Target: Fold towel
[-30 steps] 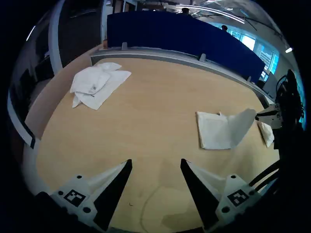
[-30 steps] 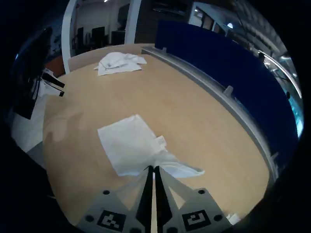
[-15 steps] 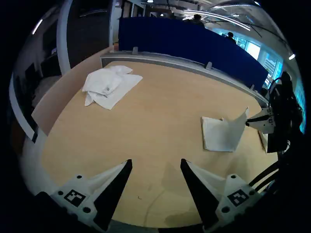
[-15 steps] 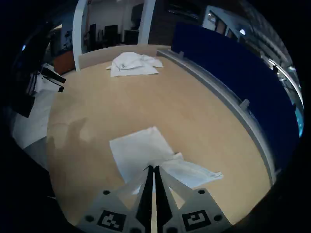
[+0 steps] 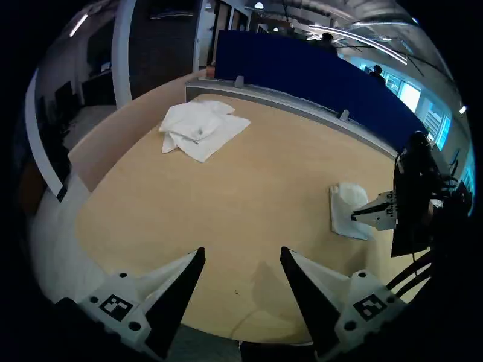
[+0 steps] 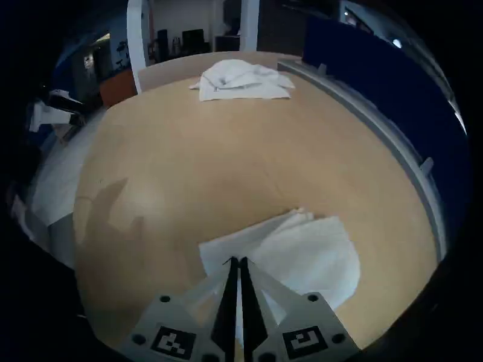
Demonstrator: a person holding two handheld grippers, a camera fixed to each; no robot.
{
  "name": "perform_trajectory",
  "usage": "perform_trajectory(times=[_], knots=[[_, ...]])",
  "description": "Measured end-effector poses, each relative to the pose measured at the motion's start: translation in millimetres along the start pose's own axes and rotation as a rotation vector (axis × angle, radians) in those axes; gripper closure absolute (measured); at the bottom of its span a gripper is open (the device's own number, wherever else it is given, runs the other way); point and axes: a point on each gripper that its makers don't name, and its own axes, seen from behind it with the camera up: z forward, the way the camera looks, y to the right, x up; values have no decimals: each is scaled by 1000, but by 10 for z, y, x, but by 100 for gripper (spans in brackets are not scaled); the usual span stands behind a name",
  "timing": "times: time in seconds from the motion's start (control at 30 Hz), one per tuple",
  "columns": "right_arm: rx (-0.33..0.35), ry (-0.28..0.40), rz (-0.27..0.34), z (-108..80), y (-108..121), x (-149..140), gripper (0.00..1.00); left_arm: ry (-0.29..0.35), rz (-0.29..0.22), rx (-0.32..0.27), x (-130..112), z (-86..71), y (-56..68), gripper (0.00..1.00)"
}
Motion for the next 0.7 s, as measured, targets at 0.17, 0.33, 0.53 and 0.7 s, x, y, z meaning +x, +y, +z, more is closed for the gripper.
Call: perform_trajectory(times=[0.17, 0.33, 0.53, 0.7], knots=[[8, -16, 14, 85, -60, -74, 96, -6, -12, 4, -76, 0, -25, 8], [3, -7, 24, 56, -50, -70, 90, -12, -6, 1, -105, 16, 0, 8], [-8, 5, 39, 0, -17, -58, 70, -9, 0, -9, -75, 29, 47, 8], [-13, 14, 48, -71, -6, -68, 47, -1, 10, -8, -26, 27, 58, 8]])
